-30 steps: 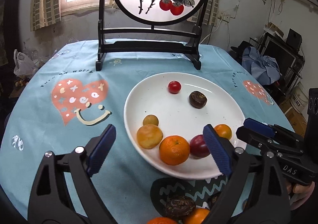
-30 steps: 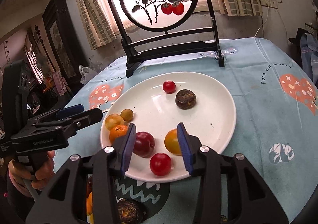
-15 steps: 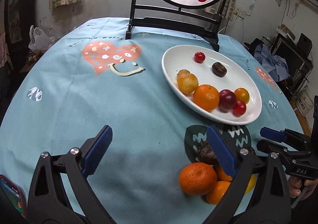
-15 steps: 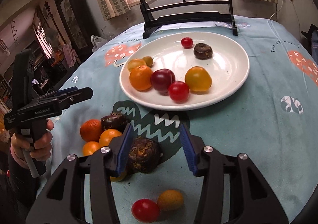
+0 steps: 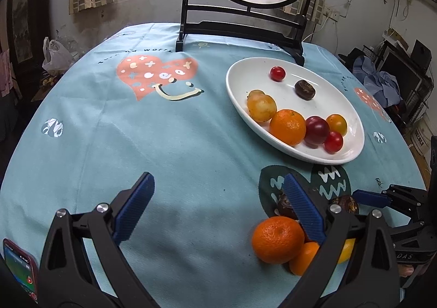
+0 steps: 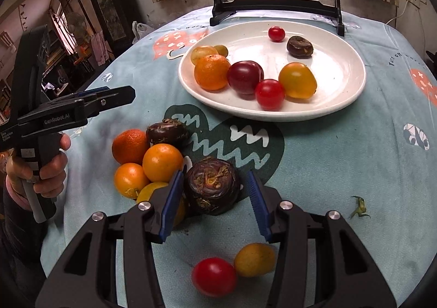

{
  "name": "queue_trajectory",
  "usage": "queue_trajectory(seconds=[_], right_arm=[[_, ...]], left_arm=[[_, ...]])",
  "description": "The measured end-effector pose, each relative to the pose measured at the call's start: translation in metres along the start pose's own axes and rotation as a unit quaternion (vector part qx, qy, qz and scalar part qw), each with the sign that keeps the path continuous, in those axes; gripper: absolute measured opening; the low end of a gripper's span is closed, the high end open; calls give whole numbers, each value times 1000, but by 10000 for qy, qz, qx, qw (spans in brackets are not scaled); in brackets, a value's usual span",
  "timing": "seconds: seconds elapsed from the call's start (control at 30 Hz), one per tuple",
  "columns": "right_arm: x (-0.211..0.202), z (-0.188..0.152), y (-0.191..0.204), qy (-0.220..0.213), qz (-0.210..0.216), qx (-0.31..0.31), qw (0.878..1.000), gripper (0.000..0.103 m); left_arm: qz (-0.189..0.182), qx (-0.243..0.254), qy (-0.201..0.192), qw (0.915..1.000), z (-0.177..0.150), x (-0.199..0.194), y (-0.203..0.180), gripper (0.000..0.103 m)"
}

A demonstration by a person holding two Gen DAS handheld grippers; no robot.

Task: Organize fruits
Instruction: 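Grasp a mandarin with the left tool while the right tool grasps a passion fruit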

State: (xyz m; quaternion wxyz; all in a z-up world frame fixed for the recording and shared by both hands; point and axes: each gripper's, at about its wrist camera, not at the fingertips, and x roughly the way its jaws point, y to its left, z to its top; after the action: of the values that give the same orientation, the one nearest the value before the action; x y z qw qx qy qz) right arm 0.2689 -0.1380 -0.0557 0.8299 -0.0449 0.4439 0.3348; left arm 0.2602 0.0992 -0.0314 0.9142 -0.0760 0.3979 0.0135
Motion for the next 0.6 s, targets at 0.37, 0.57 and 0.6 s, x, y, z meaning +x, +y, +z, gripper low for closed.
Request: queue_trajectory(seconds=[0.37, 0.57, 0.6], right_arm=[[10, 1, -8, 84, 277, 382, 9988, 51], [13, 3, 3, 59, -91, 232, 9997, 49], [13, 2, 3, 52, -138, 214, 9997, 49]], left_arm=[[7, 6, -2, 10000, 0, -1, 0, 97], [66, 5, 12, 10000, 0, 0, 1, 97], [69, 3, 16, 10000, 0, 0, 1, 97]])
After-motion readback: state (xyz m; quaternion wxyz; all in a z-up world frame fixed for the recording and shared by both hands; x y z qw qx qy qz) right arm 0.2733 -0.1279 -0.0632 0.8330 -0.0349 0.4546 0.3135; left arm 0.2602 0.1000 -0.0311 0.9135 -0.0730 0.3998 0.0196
